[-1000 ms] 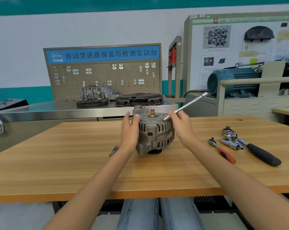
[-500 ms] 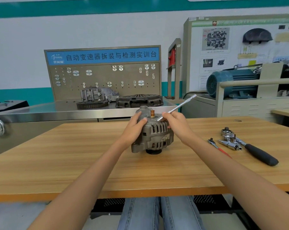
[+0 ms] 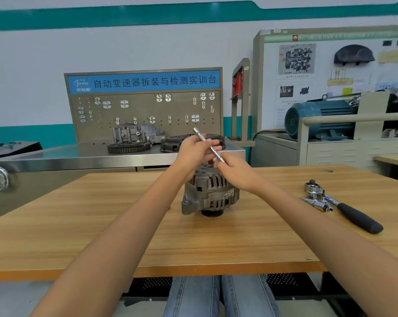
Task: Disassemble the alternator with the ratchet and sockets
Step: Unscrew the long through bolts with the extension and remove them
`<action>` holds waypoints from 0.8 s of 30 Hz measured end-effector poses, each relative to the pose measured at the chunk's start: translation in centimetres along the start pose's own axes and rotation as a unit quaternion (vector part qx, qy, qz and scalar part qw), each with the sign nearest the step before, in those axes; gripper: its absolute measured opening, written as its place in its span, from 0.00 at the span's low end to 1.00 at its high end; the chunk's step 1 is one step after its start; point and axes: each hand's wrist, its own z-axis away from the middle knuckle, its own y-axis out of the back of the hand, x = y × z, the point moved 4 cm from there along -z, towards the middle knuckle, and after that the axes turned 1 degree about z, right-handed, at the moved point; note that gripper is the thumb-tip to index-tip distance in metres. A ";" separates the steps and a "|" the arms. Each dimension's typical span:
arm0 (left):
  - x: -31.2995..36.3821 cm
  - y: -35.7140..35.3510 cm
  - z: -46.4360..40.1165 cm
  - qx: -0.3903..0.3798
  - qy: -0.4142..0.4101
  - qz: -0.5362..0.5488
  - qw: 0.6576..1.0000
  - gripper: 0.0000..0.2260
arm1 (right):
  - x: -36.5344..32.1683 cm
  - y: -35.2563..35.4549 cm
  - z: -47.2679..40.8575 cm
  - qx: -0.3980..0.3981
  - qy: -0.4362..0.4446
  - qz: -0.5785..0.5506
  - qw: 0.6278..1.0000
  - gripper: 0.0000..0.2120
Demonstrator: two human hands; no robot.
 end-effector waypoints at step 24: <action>0.3 0.7 1.7 -0.118 -0.390 -0.675 0.615 0.12 | -0.7 1.5 -0.5 -0.050 0.079 0.106 0.990 0.13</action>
